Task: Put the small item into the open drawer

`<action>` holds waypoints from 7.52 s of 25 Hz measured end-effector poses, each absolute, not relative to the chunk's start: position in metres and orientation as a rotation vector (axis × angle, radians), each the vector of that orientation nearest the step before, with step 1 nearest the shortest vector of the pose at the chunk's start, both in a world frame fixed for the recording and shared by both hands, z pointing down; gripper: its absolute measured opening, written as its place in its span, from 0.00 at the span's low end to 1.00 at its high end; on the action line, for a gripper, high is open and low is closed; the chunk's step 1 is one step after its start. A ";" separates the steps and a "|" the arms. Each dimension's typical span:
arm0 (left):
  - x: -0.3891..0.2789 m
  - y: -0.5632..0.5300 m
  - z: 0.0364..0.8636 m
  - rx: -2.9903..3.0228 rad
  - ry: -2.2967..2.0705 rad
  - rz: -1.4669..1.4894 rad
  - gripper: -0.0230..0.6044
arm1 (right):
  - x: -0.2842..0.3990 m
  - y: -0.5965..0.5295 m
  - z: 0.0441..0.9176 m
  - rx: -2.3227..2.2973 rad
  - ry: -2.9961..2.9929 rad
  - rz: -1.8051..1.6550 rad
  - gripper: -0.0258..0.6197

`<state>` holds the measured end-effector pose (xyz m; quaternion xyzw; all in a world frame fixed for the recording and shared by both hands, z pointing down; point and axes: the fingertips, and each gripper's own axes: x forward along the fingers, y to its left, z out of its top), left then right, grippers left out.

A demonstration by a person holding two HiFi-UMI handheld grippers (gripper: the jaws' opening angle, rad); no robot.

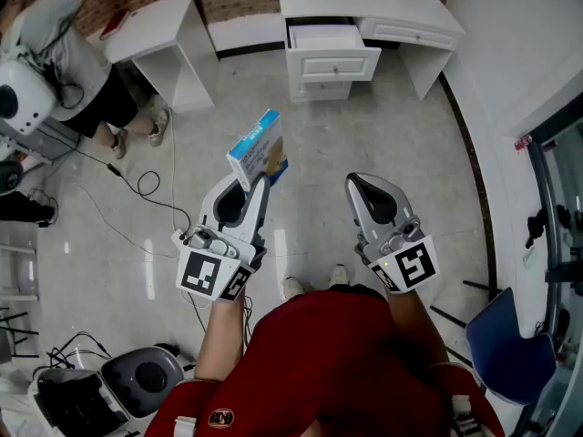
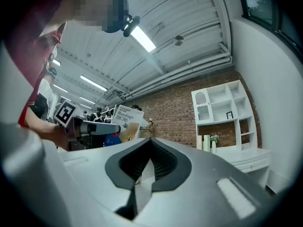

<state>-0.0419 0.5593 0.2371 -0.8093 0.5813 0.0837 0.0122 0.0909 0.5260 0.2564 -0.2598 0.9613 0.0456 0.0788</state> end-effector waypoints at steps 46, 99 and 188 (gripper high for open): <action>-0.120 0.244 0.271 -2.559 1.798 0.070 0.17 | 0.053 0.190 0.284 -0.881 2.800 0.166 0.06; -0.176 -0.223 0.521 -3.131 1.345 -0.938 0.17 | -0.013 -0.218 0.345 -1.303 2.853 0.039 0.06; -0.130 -0.257 0.572 -3.169 1.277 -1.048 0.16 | 0.015 -0.240 0.382 -1.285 2.912 -0.071 0.06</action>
